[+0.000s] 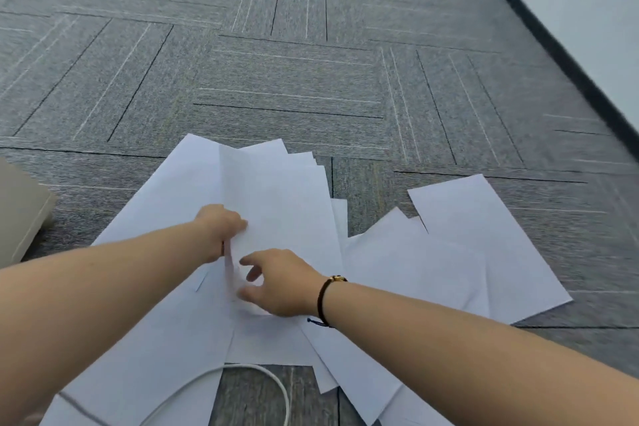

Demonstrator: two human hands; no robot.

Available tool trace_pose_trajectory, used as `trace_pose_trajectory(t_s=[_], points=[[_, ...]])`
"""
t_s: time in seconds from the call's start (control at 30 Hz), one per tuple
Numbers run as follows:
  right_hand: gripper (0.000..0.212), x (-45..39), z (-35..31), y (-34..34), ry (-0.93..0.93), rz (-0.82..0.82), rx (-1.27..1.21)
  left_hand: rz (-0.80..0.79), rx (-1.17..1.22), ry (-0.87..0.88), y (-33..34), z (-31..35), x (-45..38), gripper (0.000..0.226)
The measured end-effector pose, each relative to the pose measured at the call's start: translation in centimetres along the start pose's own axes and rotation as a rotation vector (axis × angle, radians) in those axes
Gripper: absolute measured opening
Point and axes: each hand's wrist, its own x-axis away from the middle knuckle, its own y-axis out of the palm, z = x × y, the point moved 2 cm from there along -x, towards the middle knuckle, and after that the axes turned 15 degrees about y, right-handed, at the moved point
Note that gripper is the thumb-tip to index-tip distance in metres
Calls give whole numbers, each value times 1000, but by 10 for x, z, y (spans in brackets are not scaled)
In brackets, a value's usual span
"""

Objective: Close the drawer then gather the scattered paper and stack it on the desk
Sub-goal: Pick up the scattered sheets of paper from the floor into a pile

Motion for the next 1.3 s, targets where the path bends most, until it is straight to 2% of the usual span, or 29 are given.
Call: trace_pose_trajectory(t_s=[0.07, 0.13, 0.2, 0.3, 0.37, 0.43, 0.5, 0.53, 0.6, 0.67, 0.73, 0.8, 0.93, 1.0, 1.1, 1.3], points=[[63, 17, 14, -10, 61, -67, -46, 1, -102, 64, -2, 3, 3, 32], [63, 26, 48, -25, 213, -49, -140, -5, -135, 119, -6, 7, 8, 29], [59, 36, 95, -45, 425, 67, -236, -33, -132, 170, -8, 11, 15, 31], [52, 62, 163, -74, 698, 247, -383, -71, -108, 238, -8, 17, 17, 53], [50, 78, 202, -80, 848, 322, -509, -101, -89, 259, -5, 21, 13, 58], [64, 89, 234, -77, 937, 360, -626, -133, -59, 236, 4, 30, 17, 49], [98, 94, 260, -65, 1011, 380, -674, -169, 0, 187, 17, 38, 26, 39], [108, 100, 264, -60, 1061, 379, -673, -191, 35, 159, 23, 39, 28, 36], [108, 108, 276, -54, 1146, 391, -660, -246, 82, 119, 35, 38, 31, 33], [112, 113, 280, -54, 1150, 401, -702, -287, 83, 106, 44, 35, 32, 35], [108, 108, 291, -53, 1082, 408, -874, -299, 84, 91, 52, 31, 32, 34], [87, 100, 299, -51, 1009, 402, -1025, -298, 83, 74, 56, 28, 32, 34], [51, 89, 282, -45, 926, 321, -1132, -278, 74, 43, 54, 21, 31, 34], [35, 83, 268, -42, 854, 251, -1139, -261, 69, 29, 51, 17, 30, 32], [32, 73, 253, -42, 785, 203, -1113, -267, 55, 16, 48, 11, 27, 30], [20, 58, 233, -53, 633, 262, -978, -289, 16, 56, 46, 6, 21, 25]])
